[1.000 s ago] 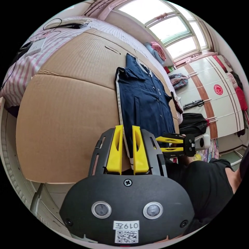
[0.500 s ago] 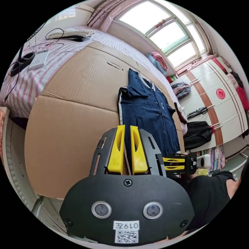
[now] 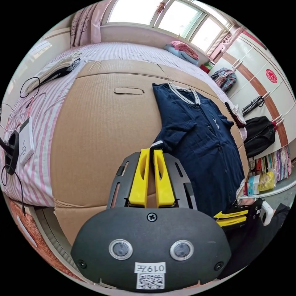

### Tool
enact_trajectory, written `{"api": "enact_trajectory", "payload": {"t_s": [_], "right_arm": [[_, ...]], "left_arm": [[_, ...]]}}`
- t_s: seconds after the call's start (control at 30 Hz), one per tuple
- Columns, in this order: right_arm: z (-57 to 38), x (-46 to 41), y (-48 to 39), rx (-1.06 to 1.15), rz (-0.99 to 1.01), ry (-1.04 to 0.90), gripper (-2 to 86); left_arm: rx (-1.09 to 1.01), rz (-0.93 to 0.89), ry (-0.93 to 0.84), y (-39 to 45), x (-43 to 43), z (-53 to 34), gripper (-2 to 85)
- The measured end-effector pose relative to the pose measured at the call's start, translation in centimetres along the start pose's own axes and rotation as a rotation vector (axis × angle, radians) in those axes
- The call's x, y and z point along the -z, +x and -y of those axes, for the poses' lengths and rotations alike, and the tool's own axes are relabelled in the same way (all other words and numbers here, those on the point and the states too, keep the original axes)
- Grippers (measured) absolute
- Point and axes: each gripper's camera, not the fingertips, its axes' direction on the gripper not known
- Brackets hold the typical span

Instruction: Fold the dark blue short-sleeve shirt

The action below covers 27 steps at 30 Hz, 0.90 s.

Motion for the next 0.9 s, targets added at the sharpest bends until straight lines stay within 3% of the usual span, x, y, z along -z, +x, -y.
{"api": "enact_trajectory", "payload": {"t_s": [0.53,0.73,0.83,0.9], "right_arm": [[-3.3,6.9,3.7,-0.036,0.006,0.050,5.4],[-5.6,10.8,6.3,-0.037,-0.022,0.085,5.8],[-7.7,14.9,8.5,-0.071,-0.025,0.153,5.3],[-10.1,18.0,11.4,-0.135,0.023,0.208,5.2]], "left_arm": [[0.006,0.004,0.010,3.8,-5.7,3.2,1.3],[0.122,0.005,0.115,6.6,-6.9,1.0,1.4],[0.128,0.046,0.197,11.1,-6.7,-1.3,1.6],[0.041,-0.025,0.236,16.4,-8.1,-2.4,1.3]]}}
